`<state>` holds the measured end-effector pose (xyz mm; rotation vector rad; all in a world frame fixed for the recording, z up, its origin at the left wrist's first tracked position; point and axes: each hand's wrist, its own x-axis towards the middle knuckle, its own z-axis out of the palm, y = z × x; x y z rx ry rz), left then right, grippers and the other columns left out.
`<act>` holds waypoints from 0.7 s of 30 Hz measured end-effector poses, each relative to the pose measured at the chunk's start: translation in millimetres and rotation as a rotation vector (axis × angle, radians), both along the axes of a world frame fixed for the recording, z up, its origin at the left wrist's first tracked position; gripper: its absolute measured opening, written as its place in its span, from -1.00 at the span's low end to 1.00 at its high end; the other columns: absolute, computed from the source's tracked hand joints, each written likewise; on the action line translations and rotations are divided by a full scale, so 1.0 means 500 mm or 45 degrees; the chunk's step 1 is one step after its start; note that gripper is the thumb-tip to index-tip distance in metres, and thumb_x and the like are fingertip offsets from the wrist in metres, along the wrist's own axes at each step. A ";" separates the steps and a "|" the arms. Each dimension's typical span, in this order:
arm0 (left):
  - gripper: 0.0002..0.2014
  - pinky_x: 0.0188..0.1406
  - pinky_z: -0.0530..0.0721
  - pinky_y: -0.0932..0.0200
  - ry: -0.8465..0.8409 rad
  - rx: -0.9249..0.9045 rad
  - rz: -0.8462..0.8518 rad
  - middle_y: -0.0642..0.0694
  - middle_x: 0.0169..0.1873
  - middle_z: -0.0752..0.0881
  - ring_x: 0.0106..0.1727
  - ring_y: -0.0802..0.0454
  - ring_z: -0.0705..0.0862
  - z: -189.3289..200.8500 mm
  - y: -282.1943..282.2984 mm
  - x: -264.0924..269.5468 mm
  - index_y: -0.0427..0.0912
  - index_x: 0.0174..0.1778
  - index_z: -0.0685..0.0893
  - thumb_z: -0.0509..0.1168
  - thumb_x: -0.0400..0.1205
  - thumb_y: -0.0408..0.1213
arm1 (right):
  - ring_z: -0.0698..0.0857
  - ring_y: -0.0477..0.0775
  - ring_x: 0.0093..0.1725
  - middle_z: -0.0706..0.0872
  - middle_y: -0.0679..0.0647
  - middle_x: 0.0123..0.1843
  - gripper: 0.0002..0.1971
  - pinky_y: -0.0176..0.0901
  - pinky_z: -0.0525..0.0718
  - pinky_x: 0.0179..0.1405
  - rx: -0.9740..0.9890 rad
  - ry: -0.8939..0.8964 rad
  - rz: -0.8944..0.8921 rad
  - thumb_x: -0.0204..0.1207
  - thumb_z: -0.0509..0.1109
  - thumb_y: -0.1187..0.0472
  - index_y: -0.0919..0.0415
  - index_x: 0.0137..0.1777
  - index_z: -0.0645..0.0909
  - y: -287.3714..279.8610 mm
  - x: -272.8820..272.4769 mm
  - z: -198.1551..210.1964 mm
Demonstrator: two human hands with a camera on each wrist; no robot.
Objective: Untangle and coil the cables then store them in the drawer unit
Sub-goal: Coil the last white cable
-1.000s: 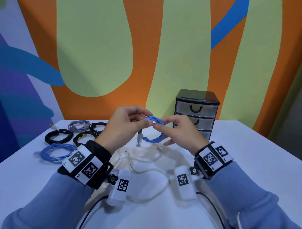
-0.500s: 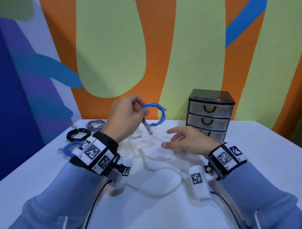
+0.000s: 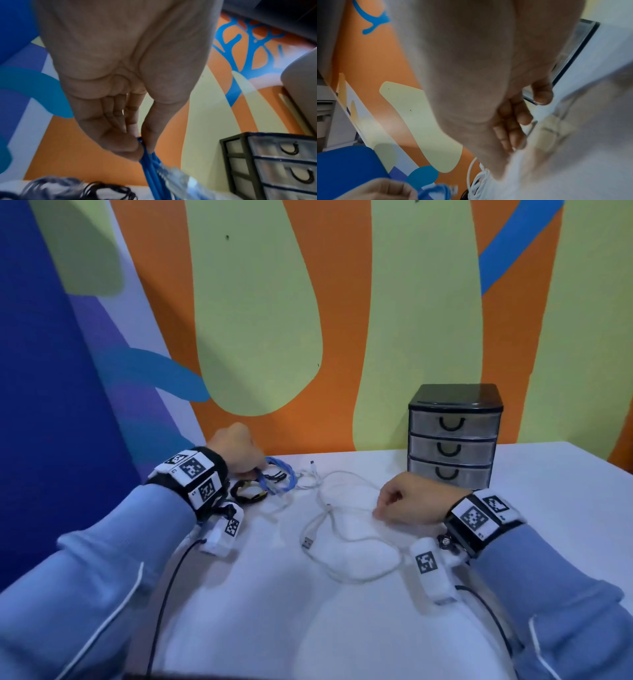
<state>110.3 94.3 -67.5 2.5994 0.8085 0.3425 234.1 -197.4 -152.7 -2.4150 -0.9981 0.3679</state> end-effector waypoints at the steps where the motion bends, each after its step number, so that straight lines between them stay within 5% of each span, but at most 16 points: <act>1: -0.82 -0.23 0.91 -0.02 0.048 -0.043 0.015 -0.18 -0.44 0.85 -0.35 -0.10 0.88 -0.012 0.003 -0.001 -0.36 -0.29 0.80 0.58 0.58 -0.38 | 0.70 -0.08 -0.20 0.79 -0.10 -0.18 -0.78 -0.20 0.60 -0.17 0.109 -0.026 -0.037 0.65 0.51 -0.07 0.07 -0.08 0.77 -0.002 0.006 0.003; 5: -0.76 -0.44 0.72 0.14 0.323 0.070 0.042 -0.13 -0.43 0.81 -0.39 -0.07 0.78 -0.056 -0.003 0.002 -0.23 -0.36 0.71 0.61 0.54 -0.31 | 0.71 0.08 -0.22 0.81 -0.04 -0.25 -0.72 0.08 0.66 -0.06 0.652 -0.003 -0.130 0.76 0.35 -0.09 0.09 -0.07 0.63 -0.005 0.011 0.014; 7: -0.80 -0.41 0.66 0.15 0.377 0.285 0.028 -0.14 -0.28 0.81 -0.24 -0.10 0.77 -0.058 -0.012 0.008 -0.22 -0.23 0.76 0.58 0.56 -0.20 | 0.52 0.06 -0.38 0.61 0.04 -0.42 -0.71 -0.03 0.50 -0.25 0.860 -0.007 -0.138 0.76 0.38 -0.06 0.11 -0.10 0.60 -0.002 0.005 0.018; 9: -0.78 -0.17 0.75 0.07 0.192 0.398 -0.084 -0.14 -0.12 0.84 -0.06 -0.14 0.80 -0.046 -0.027 0.017 -0.17 -0.05 0.83 0.52 0.64 -0.06 | 0.32 -0.04 -0.48 0.37 0.01 -0.46 -0.71 -0.19 0.35 -0.39 1.012 -0.057 -0.154 0.74 0.42 -0.02 0.18 -0.11 0.62 0.002 0.000 0.026; 12: -0.62 0.21 0.73 0.05 -0.223 0.068 -0.487 0.07 0.11 0.84 0.17 0.09 0.78 -0.011 -0.094 0.020 0.04 0.26 0.82 0.43 0.70 0.21 | 0.26 -0.08 -0.47 0.30 0.04 -0.43 -0.71 -0.29 0.28 -0.44 1.186 -0.123 -0.160 0.72 0.47 0.00 0.23 -0.09 0.66 0.009 -0.008 0.038; 14: -0.55 0.28 0.69 0.23 -0.282 -0.189 -0.764 0.12 0.23 0.83 0.25 0.25 0.77 0.004 -0.160 0.020 0.04 0.44 0.76 0.41 0.72 0.21 | 0.28 -0.04 -0.45 0.32 0.10 -0.42 -0.74 -0.20 0.29 -0.42 1.311 -0.129 -0.138 0.70 0.50 0.02 0.22 -0.09 0.68 0.012 -0.016 0.045; 17: -0.72 -0.13 0.66 0.35 -0.403 -0.336 -0.966 0.00 -0.10 0.85 -0.12 0.20 0.77 -0.013 -0.223 0.049 -0.21 0.22 0.81 0.41 0.79 -0.06 | 0.28 0.05 -0.48 0.33 0.15 -0.44 -0.74 -0.07 0.28 -0.48 1.427 -0.103 -0.119 0.67 0.52 0.03 0.24 -0.10 0.72 0.008 -0.026 0.054; 19: -0.76 -0.36 0.55 0.25 -0.560 -0.493 -1.005 -0.02 -0.41 0.63 -0.39 0.12 0.56 -0.024 -0.235 0.065 -0.31 0.00 0.79 0.39 0.82 -0.19 | 0.23 0.06 -0.49 0.31 0.14 -0.47 -0.69 -0.07 0.21 -0.51 1.412 -0.017 -0.103 0.69 0.49 -0.01 0.25 -0.13 0.73 0.000 -0.027 0.060; 21: -0.78 -0.50 0.40 0.24 -0.795 -0.666 -0.917 0.06 -0.47 0.46 -0.48 0.14 0.39 -0.021 -0.227 0.072 -0.24 -0.08 0.75 0.36 0.83 -0.22 | 0.19 0.00 -0.50 0.27 0.01 -0.50 -0.62 -0.18 0.18 -0.54 1.364 0.199 -0.056 0.75 0.39 -0.04 0.22 -0.22 0.67 -0.010 -0.026 0.065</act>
